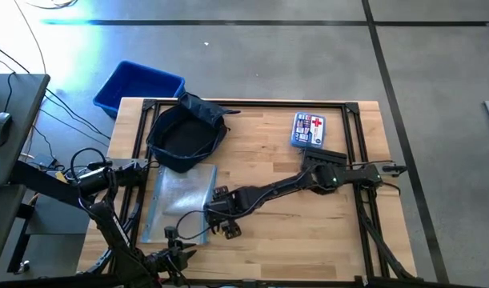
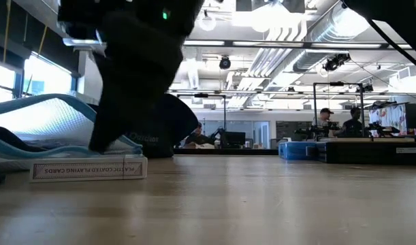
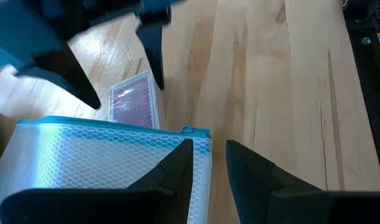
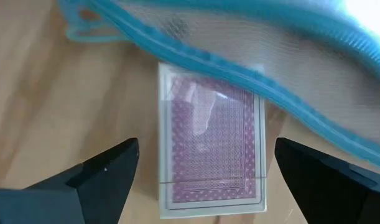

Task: Unpack backpack
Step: Put the red game card into the transparent zip bag

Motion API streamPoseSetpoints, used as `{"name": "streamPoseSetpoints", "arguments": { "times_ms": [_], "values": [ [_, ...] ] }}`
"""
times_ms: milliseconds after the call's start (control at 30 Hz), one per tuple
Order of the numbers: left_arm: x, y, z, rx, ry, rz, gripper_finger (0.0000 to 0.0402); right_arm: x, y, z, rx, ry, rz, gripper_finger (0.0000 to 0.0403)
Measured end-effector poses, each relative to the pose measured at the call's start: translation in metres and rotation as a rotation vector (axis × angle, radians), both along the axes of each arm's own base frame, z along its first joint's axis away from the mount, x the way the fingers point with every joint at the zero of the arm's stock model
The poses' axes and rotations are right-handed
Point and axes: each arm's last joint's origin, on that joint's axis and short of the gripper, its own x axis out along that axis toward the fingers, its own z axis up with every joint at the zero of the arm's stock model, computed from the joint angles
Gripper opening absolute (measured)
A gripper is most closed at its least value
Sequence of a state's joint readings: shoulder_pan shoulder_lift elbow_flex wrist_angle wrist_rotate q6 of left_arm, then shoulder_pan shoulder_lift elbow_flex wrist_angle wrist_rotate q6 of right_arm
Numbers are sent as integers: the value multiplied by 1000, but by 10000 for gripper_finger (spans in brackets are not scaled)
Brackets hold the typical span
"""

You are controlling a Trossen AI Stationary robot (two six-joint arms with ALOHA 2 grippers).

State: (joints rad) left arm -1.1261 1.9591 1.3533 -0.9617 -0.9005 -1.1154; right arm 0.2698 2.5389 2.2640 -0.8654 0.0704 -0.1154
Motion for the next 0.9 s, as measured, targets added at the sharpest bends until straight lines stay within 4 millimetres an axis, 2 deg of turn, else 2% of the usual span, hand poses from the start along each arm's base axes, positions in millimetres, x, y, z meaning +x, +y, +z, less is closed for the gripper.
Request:
{"name": "streamPoseSetpoints", "arguments": {
  "times_ms": [167,367,433,533,600,900],
  "values": [
    [0,0,0,0,0,0,74,3,-13,-15,30,5,-25,362],
    [0,0,0,1,0,-1,74,-4,-14,-33,54,42,-18,360],
    [0,0,0,1,0,0,74,-6,-14,-37,56,52,-40,347],
    [0,0,-2,7,4,-1,74,-9,-12,-39,60,73,-108,297],
    [0,0,-2,7,3,-1,74,-10,-10,-39,60,80,-131,279],
    [-1,1,-2,3,2,13,74,-21,-4,-9,-41,195,-139,279]
  ]
}}
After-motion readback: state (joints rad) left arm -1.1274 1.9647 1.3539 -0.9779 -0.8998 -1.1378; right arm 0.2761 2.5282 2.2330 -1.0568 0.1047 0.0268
